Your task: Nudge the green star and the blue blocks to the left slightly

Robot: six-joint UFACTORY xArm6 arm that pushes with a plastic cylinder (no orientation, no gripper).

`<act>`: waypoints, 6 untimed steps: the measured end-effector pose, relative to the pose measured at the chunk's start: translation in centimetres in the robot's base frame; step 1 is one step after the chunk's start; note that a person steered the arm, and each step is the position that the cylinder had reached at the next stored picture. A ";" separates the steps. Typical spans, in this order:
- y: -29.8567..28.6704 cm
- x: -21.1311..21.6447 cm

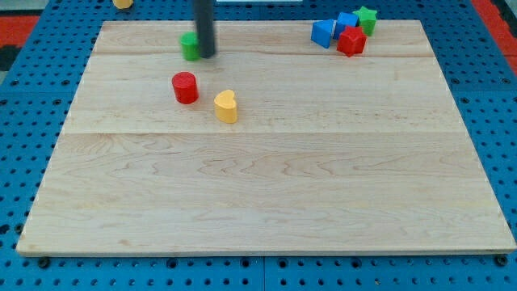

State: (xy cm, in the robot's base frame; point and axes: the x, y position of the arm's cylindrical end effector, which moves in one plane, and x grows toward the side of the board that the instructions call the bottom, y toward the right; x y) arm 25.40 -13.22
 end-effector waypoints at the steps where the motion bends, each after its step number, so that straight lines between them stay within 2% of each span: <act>1: -5.0 -3.6; 4: -1.7 -2.4; 5: 6.9 2.8; 6: 19.1 4.7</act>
State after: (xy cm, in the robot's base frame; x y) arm 30.13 5.86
